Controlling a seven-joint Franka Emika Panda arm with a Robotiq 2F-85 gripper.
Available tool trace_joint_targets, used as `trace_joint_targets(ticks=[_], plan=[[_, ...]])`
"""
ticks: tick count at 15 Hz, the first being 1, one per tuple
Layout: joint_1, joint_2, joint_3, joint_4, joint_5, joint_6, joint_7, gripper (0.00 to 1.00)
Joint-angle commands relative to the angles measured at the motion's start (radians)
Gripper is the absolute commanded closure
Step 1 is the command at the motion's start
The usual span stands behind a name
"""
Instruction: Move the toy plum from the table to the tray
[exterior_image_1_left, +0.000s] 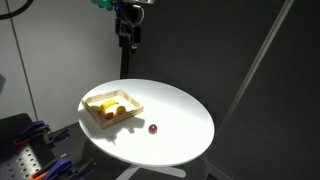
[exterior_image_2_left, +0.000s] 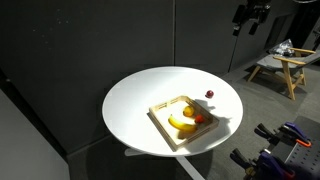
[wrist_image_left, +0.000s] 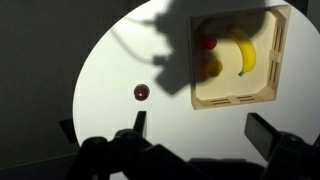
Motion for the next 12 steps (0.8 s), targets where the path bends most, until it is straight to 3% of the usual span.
trace_joint_targets(ticks=[1, 12], plan=[[-0.024, 0.058, -0.013, 0.051, -0.035, 0.034, -0.034, 0.00], [-0.039, 0.100, -0.036, 0.051, -0.028, 0.080, -0.029, 0.00]])
